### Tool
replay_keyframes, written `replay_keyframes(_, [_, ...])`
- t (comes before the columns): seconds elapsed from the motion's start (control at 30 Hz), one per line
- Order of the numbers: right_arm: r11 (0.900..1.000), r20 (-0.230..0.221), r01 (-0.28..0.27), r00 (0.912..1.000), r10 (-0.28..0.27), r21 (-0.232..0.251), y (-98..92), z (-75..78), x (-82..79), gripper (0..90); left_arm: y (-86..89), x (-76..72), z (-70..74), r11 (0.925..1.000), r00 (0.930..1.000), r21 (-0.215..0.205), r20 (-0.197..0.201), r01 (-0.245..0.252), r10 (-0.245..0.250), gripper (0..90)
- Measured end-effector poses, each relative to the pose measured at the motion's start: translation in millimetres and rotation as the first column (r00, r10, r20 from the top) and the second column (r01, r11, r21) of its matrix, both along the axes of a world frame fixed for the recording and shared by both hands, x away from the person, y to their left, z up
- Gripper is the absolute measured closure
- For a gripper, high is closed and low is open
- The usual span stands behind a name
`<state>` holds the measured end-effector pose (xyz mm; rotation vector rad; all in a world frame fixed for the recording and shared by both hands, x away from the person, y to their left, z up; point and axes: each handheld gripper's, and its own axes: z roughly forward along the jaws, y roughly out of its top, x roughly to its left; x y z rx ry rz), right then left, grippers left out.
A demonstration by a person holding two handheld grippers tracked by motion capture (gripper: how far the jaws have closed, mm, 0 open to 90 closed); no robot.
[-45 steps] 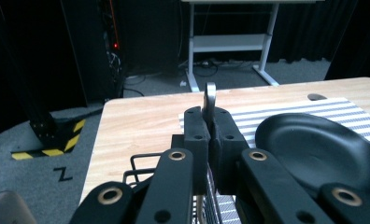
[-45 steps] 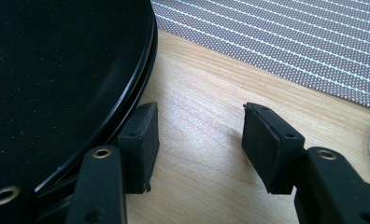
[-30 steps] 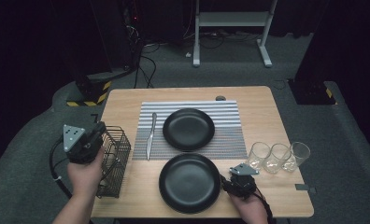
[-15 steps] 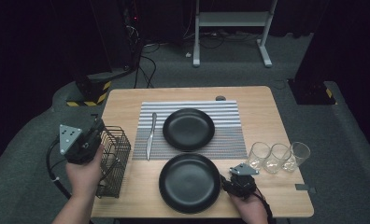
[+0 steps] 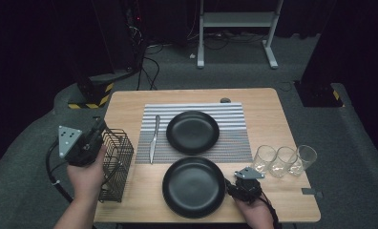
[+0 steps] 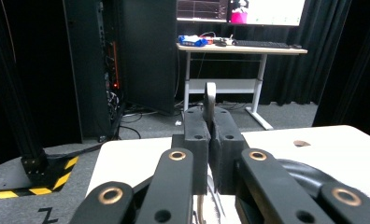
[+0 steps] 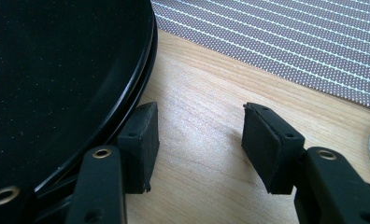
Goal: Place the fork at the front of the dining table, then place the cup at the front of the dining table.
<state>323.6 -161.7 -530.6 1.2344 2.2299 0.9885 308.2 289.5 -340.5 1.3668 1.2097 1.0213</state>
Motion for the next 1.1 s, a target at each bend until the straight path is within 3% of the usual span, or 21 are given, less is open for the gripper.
replay_keyframes(0.67, [1.0,-0.001,0.0,1.0,0.0,0.001,-0.1,0.1,0.1,45.8,-9.1,-1.3,13.6,1.0,0.9983,-0.004,0.058,-0.005,0.005,86.5])
replay_keyframes(1.1, [1.0,-0.002,0.0,1.0,0.0,0.002,-0.1,0.1,0.1,45.8,-18.7,-1.8,21.6,0.9996,0.9968,-0.021,0.078,0.016,-0.015,86.6])
